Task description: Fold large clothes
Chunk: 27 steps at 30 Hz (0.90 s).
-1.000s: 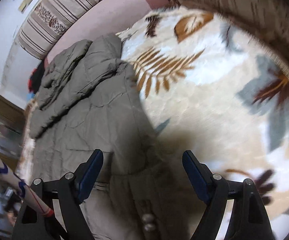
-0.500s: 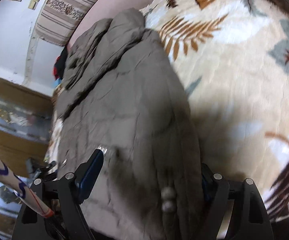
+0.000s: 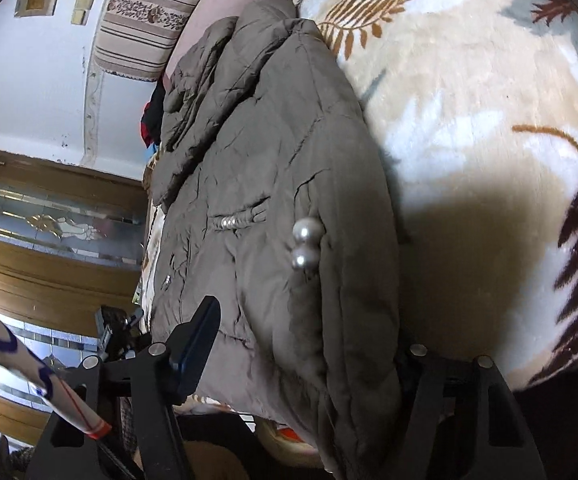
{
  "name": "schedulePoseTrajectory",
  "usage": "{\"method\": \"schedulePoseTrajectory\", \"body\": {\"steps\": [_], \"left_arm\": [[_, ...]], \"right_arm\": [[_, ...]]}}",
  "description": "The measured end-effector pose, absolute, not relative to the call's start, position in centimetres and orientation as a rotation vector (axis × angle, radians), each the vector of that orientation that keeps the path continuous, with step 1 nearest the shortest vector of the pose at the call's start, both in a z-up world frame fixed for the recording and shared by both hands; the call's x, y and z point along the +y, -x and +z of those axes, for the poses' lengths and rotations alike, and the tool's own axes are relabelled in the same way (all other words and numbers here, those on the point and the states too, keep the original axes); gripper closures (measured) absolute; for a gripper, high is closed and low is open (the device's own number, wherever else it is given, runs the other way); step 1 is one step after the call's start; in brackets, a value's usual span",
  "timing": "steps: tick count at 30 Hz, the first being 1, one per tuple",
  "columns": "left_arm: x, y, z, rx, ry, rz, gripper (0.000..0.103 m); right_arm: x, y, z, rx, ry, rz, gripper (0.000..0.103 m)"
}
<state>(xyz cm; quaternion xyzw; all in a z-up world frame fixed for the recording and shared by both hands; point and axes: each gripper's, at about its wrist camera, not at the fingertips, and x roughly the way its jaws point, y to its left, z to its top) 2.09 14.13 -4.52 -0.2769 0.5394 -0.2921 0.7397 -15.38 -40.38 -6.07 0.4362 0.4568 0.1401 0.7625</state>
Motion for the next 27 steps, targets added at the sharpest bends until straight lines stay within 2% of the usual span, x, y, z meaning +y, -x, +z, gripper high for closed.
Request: {"method": "schedulePoseTrajectory", "body": {"steps": [5, 10, 16, 20, 24, 27], "left_arm": [[13.9, -4.5, -5.4, 1.170, 0.654, -0.651, 0.014], [13.5, -3.4, -5.6, 1.197, 0.703, -0.751, 0.013], [13.6, -0.1, -6.0, 1.214, 0.760, -0.812, 0.013], [13.1, 0.3, -6.2, 1.212, 0.736, -0.794, 0.013], [11.6, -0.3, -5.7, 1.208, 0.691, -0.778, 0.013], [10.1, -0.1, -5.2, 1.187, 0.637, -0.759, 0.008]], "right_arm": [[-39.6, 15.3, -5.9, 0.979, -0.929, 0.326, 0.029], [-40.4, 15.8, -5.8, 0.865, -1.046, 0.387, 0.029], [-38.2, 15.2, -5.6, 0.968, -0.924, 0.366, 0.029], [-36.0, 15.3, -6.4, 1.044, -0.889, 0.414, 0.035], [-35.2, 14.6, -6.5, 1.035, -0.879, 0.412, 0.035], [-34.6, 14.4, -7.3, 1.054, -0.862, 0.372, 0.036]]}}
